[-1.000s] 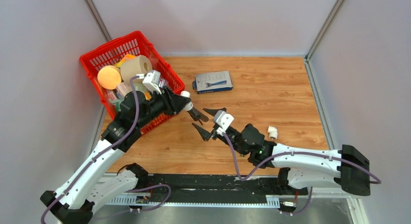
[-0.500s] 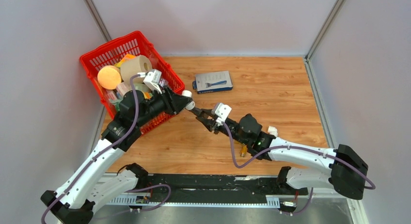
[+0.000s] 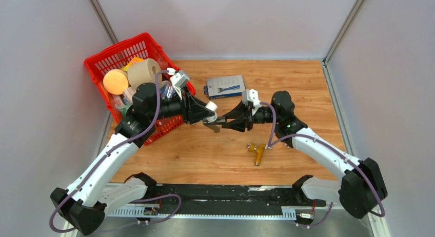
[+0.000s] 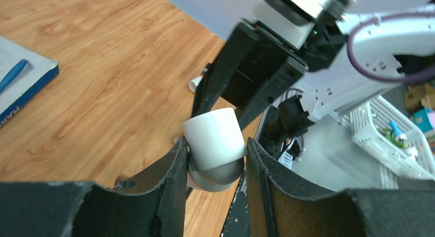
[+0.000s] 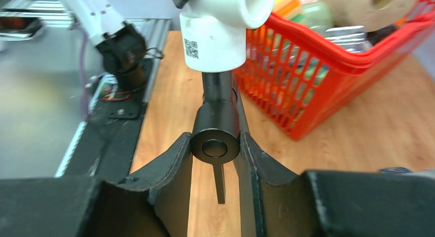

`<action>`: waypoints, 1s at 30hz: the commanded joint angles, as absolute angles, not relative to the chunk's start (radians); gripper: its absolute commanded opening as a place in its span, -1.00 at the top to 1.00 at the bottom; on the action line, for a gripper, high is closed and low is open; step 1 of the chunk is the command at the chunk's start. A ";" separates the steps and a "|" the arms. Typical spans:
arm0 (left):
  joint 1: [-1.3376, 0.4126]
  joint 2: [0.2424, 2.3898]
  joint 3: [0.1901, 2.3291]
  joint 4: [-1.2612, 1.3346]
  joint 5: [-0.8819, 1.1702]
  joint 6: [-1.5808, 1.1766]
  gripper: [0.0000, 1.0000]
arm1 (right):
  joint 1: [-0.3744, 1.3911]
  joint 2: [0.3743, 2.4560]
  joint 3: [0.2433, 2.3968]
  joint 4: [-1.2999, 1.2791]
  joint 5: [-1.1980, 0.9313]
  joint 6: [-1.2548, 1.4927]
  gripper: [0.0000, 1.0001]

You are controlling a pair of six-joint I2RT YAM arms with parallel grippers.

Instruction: Install the water faucets

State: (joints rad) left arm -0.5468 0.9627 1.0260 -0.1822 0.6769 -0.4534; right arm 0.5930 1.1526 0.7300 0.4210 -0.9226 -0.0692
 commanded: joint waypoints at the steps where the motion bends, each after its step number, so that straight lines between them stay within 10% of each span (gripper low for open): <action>1: -0.574 0.948 1.095 -0.061 1.114 -0.454 1.00 | 0.541 1.278 0.900 0.250 -1.057 -0.121 0.74; 13: -0.574 0.904 1.069 -0.158 0.575 -0.514 1.00 | 0.601 1.100 0.827 0.277 -0.409 -0.094 -0.21; 30: -0.578 0.811 0.965 -0.110 0.109 -0.730 1.00 | 1.301 1.090 0.552 0.844 0.506 -0.308 -0.43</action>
